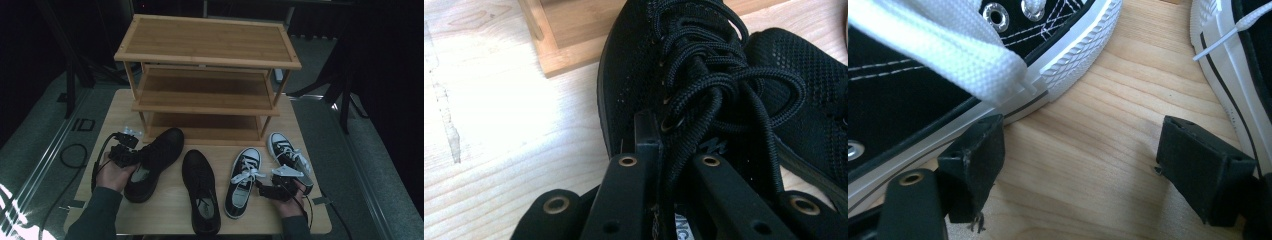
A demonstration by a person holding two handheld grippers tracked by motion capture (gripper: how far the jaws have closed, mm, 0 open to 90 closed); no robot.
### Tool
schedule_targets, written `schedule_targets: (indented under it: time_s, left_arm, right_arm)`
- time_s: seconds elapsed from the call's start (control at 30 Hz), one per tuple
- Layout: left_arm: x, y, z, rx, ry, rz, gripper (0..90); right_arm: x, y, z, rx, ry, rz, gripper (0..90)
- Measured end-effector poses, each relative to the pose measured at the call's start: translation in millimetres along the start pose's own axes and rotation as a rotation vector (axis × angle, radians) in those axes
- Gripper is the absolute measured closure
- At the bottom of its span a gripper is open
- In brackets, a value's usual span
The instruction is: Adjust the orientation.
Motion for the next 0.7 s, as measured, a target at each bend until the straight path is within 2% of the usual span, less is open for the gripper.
schedule_targets:
  time_s: [0.43, 0.63, 0.7]
  left_arm:
    - [17.4, -3.6, 14.6, 0.029, 0.011, -0.019, 87.7]
    - [26.7, -9.8, 22.4, 0.033, 0.029, -0.055, 87.7]
    - [31.6, -14.0, 25.5, 0.046, 0.035, -0.071, 87.7]
  right_arm:
    - [0.0, 0.0, 0.0, 0.0, 0.0, 0.001, 19.5]
    - [0.0, 0.0, 0.0, 0.0, 0.0, 0.0, 19.4]
    - [0.0, 0.0, 0.0, 0.0, 0.0, 0.0, 19.4]
Point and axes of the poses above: each handheld gripper's, and its own axes: z roughly forward along the jaws, x roughly out of its top, y roughly to its right, the point moved 5 cm from there along z, roughly forward along the jaws, and after that the axes turned 11 degrees about -x, right-handed, at the moved point
